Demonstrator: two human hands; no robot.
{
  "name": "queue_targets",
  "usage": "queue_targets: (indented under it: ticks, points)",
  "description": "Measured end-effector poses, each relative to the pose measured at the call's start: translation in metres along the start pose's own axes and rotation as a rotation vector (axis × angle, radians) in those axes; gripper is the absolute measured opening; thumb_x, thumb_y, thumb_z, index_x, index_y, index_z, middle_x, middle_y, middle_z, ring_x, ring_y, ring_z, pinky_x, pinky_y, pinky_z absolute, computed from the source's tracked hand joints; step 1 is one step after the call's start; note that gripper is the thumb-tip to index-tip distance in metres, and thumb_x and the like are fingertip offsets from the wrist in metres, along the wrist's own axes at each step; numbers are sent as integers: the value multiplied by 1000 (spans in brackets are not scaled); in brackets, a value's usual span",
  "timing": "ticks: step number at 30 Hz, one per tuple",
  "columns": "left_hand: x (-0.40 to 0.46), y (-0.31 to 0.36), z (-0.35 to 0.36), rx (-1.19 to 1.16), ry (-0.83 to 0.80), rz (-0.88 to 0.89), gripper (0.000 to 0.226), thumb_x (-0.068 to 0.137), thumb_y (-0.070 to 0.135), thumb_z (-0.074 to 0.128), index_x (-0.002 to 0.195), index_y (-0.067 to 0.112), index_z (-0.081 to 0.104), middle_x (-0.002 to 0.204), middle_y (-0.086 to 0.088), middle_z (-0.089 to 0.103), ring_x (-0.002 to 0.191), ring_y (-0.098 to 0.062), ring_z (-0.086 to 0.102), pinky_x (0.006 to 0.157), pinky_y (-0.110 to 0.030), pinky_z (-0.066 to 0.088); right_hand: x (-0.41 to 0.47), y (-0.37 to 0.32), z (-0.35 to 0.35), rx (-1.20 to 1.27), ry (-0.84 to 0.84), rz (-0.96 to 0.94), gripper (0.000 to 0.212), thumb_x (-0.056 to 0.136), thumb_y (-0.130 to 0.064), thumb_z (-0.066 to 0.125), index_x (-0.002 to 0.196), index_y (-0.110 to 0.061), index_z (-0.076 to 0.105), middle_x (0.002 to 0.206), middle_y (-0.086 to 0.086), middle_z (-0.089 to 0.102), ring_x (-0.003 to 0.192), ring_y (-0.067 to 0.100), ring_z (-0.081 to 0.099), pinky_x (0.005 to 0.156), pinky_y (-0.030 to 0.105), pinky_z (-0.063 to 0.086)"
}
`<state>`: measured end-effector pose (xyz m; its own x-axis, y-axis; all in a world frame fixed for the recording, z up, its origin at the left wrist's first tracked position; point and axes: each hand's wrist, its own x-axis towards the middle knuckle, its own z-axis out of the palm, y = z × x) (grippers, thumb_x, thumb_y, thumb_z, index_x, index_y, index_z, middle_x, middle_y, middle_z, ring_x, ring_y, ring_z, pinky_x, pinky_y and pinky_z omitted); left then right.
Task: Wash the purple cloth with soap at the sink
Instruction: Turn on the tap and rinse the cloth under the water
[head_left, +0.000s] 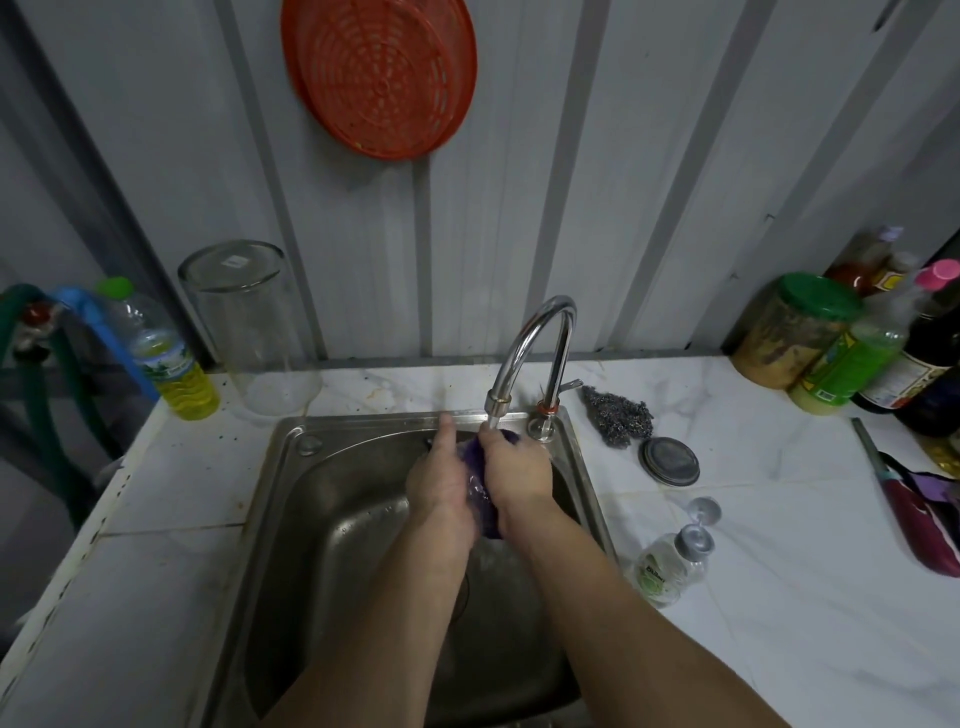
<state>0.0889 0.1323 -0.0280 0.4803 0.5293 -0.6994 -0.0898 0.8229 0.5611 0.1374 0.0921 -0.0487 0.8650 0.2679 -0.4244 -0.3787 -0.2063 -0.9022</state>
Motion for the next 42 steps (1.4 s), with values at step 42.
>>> queue_targets:
  ticks: [42]
  points:
    - [14,20,-15,-103,-109,19,23,90,5,52,111,2,60,101,-23,67,91,-38,66,87,-51,55,5,6,-13,332,-196,2,29,88,-20,69,116,-19,64,113,15,71,102,30,70,97,51,56]
